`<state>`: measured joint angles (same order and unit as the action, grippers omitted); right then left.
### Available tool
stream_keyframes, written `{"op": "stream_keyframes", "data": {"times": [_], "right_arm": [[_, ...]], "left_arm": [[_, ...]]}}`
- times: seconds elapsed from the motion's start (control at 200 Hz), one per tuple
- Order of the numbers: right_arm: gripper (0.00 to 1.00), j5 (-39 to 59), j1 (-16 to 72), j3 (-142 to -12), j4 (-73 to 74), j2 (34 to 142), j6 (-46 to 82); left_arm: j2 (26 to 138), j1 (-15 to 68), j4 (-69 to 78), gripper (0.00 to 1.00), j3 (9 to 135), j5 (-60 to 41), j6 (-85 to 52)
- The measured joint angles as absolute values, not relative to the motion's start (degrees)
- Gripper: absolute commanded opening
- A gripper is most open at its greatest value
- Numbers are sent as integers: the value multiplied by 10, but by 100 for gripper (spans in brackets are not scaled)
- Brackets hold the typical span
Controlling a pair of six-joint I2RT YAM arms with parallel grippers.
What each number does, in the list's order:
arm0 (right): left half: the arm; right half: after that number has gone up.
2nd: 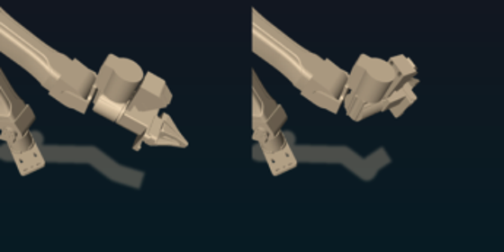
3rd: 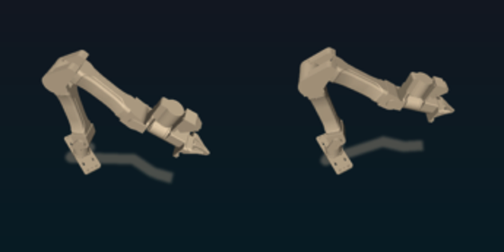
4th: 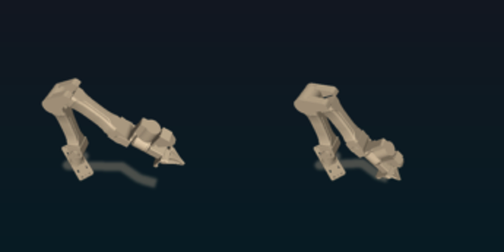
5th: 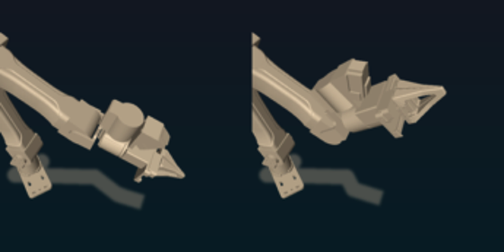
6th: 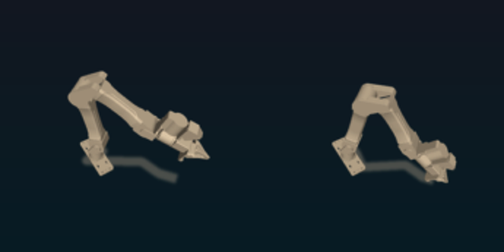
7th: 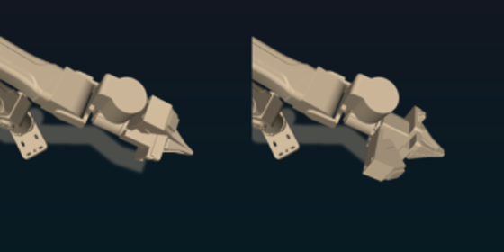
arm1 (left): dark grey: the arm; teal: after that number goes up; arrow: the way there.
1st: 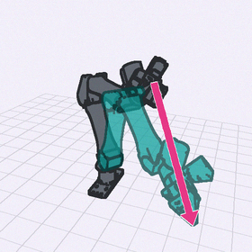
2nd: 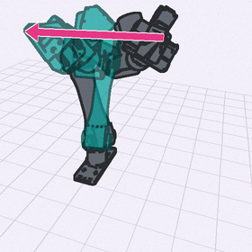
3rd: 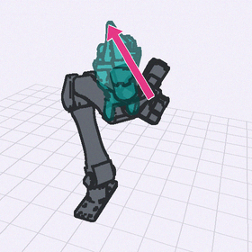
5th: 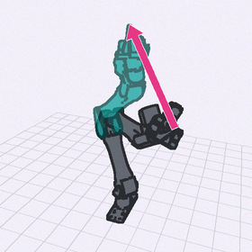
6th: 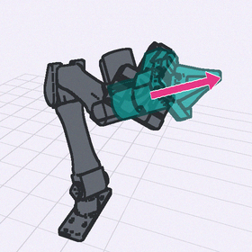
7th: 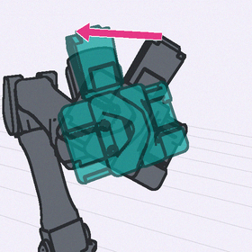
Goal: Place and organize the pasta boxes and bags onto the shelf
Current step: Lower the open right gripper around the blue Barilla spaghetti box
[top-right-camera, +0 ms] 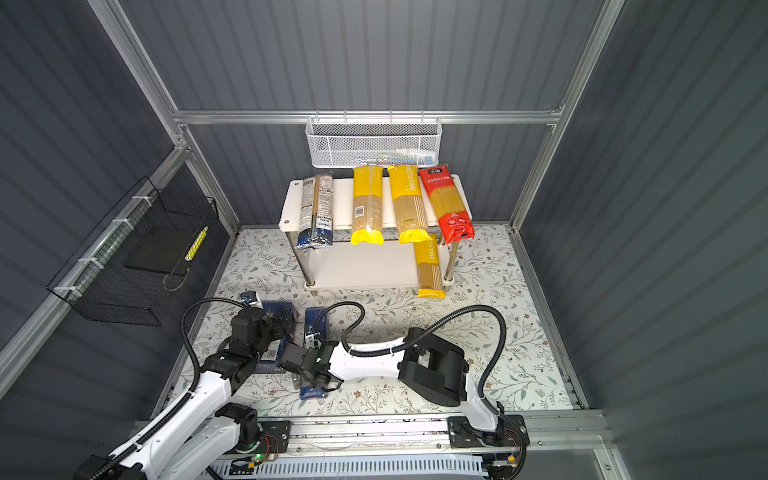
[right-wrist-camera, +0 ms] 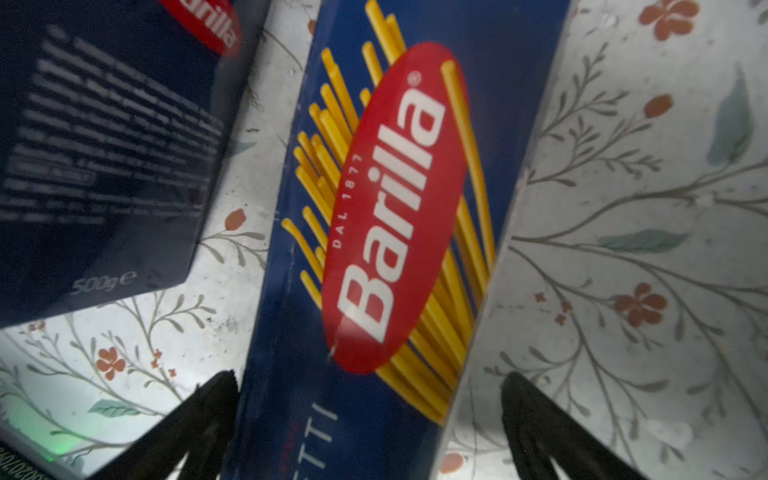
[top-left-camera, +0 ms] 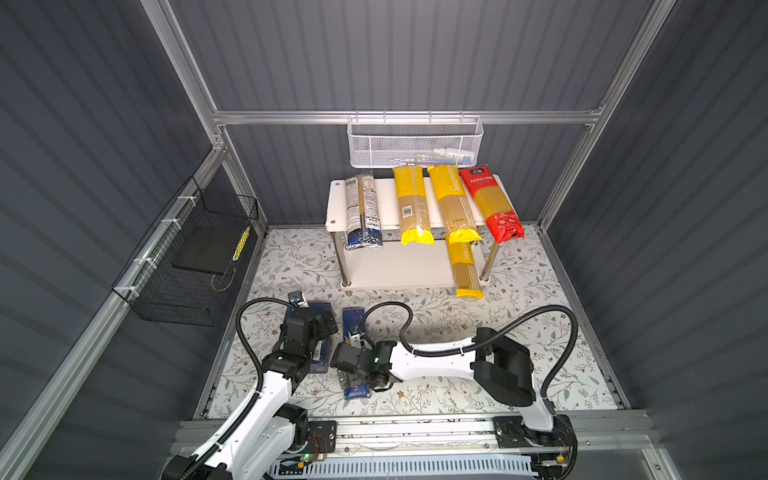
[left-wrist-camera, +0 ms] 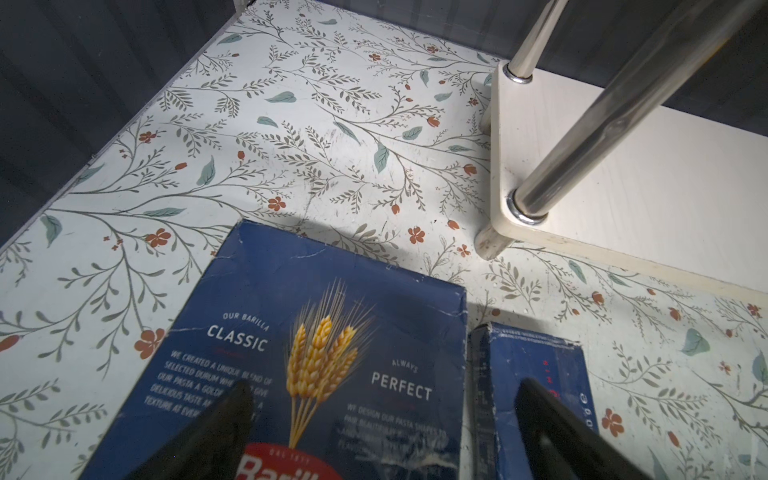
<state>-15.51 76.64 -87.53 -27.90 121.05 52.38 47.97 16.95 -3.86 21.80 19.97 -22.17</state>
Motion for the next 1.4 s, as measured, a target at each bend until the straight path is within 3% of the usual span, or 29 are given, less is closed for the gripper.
{"op": "stream_keyframes", "data": {"times": [0.4, 0.855, 1.401], "right_arm": [[99, -159, 766, -886, -293, 1218, 517], [99, -152, 751, -766, -267, 1126, 412], [99, -133, 745, -801, -269, 1146, 334]], "left_arm": [[482, 170, -38, 99, 218, 197, -222], [491, 170, -31, 99, 218, 164, -221], [495, 170, -21, 99, 218, 149, -220]]}}
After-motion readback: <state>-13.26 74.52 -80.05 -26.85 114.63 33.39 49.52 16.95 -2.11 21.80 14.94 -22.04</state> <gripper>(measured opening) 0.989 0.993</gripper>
